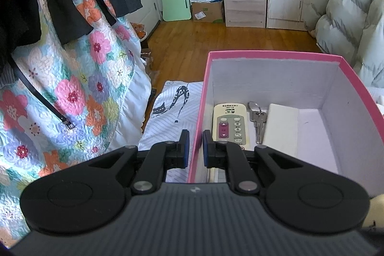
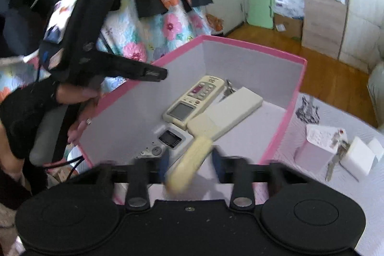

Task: Organize rigid objects
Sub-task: 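Lower the cream remote into the pink box and open the right gripper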

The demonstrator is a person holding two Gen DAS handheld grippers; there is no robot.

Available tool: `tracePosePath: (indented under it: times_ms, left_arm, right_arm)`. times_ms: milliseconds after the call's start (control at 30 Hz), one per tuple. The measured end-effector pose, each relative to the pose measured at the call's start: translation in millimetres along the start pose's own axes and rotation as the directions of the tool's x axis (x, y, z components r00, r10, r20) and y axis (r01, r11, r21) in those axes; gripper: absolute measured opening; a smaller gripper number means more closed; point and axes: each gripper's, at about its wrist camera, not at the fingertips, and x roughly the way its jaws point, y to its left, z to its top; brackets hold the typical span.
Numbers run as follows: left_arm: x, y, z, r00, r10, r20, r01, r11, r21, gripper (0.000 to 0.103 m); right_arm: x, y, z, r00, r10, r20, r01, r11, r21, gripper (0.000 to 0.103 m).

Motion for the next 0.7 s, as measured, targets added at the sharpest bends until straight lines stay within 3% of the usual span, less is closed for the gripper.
tracePosePath:
  times_ms: [67, 167, 333, 500, 700]
  left_arm:
    - [-0.2, 1.4, -0.1, 1.0, -0.01, 0.0, 0.01, 1.0, -0.009, 0.011]
    - [-1.2, 0.3, -1.2, 1.0, -0.002, 0.006, 0.002, 1.0, -0.002, 0.011]
    - [-1.8, 0.8, -2.9, 1.0, -0.003, 0.01, 0.004, 1.0, -0.004, 0.011]
    - [-1.2, -2.2, -3.3, 1.0, -0.002, 0.007, 0.002, 1.0, 0.008, 0.011]
    - [-1.6, -2.0, -4.0, 1.0, 0.0, 0.01, 0.0, 1.0, 0.005, 0.011]
  right_arm:
    - [-2.2, -19.4, 1.6, 0.995, 0.099, -0.001, -0.098, 0.99, 0.102, 0.019]
    - [1.0, -19.5, 3.3, 0.995, 0.095, -0.005, -0.093, 0.986, 0.135, 0.02]
    - [3.9, -25.1, 5.0, 0.995, 0.097, 0.005, -0.094, 0.954, 0.285, 0.02]
    - [5.9, -0.4, 6.5, 1.0, -0.03, -0.004, 0.03, 0.978, 0.204, 0.02]
    - [13.0, 20.1, 10.9, 1.0, -0.012, 0.01, 0.01, 0.98, 0.199, 0.022]
